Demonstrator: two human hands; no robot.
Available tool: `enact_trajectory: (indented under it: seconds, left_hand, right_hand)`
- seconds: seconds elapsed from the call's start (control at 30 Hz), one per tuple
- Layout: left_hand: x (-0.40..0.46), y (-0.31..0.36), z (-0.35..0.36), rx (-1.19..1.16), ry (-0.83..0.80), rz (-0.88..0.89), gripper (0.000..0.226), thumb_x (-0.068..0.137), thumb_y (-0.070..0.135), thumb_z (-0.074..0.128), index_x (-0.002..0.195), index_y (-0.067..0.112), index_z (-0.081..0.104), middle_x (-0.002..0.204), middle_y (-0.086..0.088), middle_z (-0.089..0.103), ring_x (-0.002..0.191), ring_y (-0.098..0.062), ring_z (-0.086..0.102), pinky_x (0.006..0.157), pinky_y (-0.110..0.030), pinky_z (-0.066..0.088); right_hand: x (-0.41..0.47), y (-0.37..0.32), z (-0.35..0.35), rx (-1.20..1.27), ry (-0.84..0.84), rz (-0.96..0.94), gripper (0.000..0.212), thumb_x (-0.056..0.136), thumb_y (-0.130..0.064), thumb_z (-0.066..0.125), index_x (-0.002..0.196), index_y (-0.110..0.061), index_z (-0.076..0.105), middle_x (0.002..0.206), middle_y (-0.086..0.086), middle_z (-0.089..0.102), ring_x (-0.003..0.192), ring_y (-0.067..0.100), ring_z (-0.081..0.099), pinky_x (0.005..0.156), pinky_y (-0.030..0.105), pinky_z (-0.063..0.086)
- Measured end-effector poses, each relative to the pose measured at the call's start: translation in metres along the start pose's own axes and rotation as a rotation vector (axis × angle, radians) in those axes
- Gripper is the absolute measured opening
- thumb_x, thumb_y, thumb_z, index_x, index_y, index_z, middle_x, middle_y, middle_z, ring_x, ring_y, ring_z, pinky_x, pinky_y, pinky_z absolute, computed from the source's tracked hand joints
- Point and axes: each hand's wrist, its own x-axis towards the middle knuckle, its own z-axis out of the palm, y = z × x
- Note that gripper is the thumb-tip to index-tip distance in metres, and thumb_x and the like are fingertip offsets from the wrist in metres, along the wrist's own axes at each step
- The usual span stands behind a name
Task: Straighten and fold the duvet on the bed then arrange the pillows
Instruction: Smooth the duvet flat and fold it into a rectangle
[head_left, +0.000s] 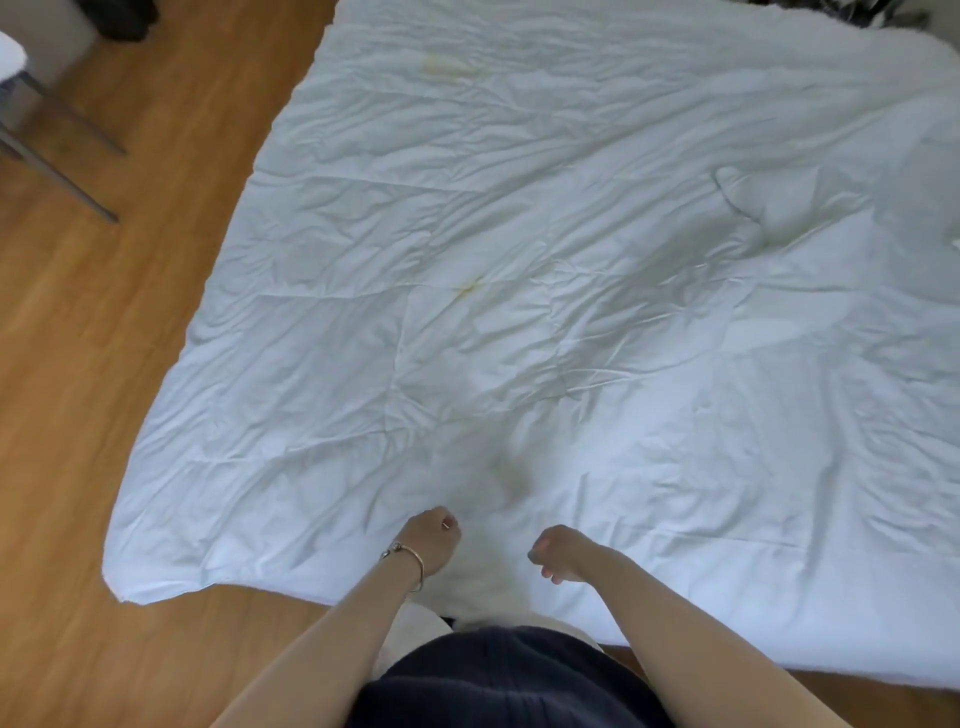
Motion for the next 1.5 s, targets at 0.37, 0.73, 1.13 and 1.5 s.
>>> enact_trajectory:
  seconds: [0.37,0.73,1.13,1.5]
  left_hand:
    - [0.036,0.047,0.008,0.107,-0.078,0.135,0.024,0.095,0.026,0.048,0.116,0.018,0.056,0.119,-0.001,0.058,0.105,-0.018,0.056,0.091,-0.029,0.045]
    - [0.06,0.082,0.034,0.124,0.111,0.209,0.053,0.093,0.042,0.054,0.143,0.036,0.038,0.147,0.007,0.038,0.139,-0.018,0.027,0.11,-0.039,0.029]
    - [0.099,0.096,0.094,0.281,0.116,-0.082,0.078,0.094,0.05,0.051,0.15,0.045,-0.002,0.16,0.015,-0.01,0.147,-0.019,-0.019,0.109,-0.071,0.002]
    - [0.133,0.07,0.088,0.277,0.218,0.012,0.074,0.095,0.03,0.055,0.149,0.048,0.008,0.16,0.015,0.005,0.148,-0.016,-0.01,0.104,-0.074,0.0]
  right_hand:
    - [-0.022,0.001,-0.065,-0.191,0.244,-0.036,0.043,0.1,-0.041,0.037,0.141,-0.028,0.043,0.144,0.002,0.044,0.129,0.024,0.046,0.103,0.035,0.038]
    - [0.02,0.053,-0.117,-0.547,0.502,-0.301,0.065,0.093,-0.045,0.053,0.149,-0.041,0.021,0.158,-0.004,0.018,0.145,0.024,0.012,0.112,0.043,0.025]
    - [0.107,0.085,-0.175,-0.916,0.191,-0.32,0.101,0.08,-0.061,0.063,0.144,-0.055,-0.015,0.159,-0.01,-0.023,0.144,0.037,-0.023,0.108,0.072,-0.001]
    - [0.147,0.075,-0.185,-0.948,0.121,-0.332,0.115,0.072,-0.059,0.073,0.142,-0.056,-0.019,0.156,-0.011,-0.029,0.143,0.036,-0.025,0.107,0.072,0.001]
